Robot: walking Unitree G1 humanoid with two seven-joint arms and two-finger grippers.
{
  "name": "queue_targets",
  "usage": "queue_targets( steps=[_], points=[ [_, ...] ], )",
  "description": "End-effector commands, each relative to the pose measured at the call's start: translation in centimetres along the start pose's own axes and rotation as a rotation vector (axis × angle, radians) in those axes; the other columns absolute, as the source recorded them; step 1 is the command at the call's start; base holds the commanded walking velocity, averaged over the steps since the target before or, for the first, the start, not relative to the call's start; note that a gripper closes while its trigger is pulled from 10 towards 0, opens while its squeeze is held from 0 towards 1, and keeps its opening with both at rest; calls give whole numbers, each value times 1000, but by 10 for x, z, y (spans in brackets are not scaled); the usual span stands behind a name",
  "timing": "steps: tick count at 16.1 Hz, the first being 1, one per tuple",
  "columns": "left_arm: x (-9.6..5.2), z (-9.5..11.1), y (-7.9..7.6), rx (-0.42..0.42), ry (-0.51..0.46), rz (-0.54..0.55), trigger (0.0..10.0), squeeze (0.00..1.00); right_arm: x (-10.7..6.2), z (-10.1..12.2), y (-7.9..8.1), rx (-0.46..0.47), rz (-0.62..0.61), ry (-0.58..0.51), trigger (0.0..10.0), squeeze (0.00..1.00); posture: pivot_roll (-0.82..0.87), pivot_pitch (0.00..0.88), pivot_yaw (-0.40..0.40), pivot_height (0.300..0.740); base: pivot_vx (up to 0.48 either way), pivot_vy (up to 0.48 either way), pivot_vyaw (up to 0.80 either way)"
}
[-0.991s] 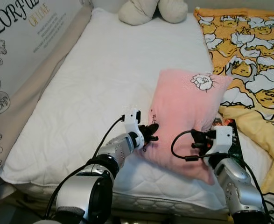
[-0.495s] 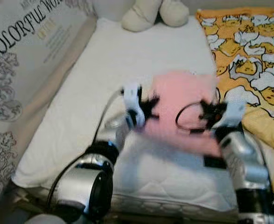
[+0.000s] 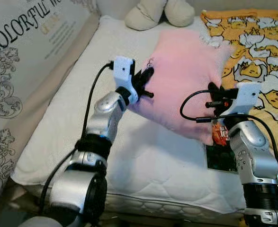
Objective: Clean up the room
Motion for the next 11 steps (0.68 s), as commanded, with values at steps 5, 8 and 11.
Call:
queue_targets(
  steps=[5,8,11],
  points=[
    [-9,-14,3,-1,45,68,0,0,3,-9,-6,-12,-26,27,0,0,-73,0,40,740,0,115,659],
    [-10,-18,7,5,60,82,0,0,4,-10,-7,1,-26,29,0,0,-82,0,41,740,0,320,362],
    [-8,-18,10,11,73,82,0,0,4,-13,-9,-1,-36,31,0,0,-91,0,51,740,0,480,0]
  ],
)
Point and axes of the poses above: a point about 5 cm out from each wrist's last joint towards the gripper, its own x axis pointing out of the wrist towards the gripper, its own z axis along the axis of the wrist's last joint, y = z × x, the point moved 3 cm from there along x, pointing out of the wrist towards the gripper, and after that the axes turned 9 degrees about x, right-handed, at the moved point
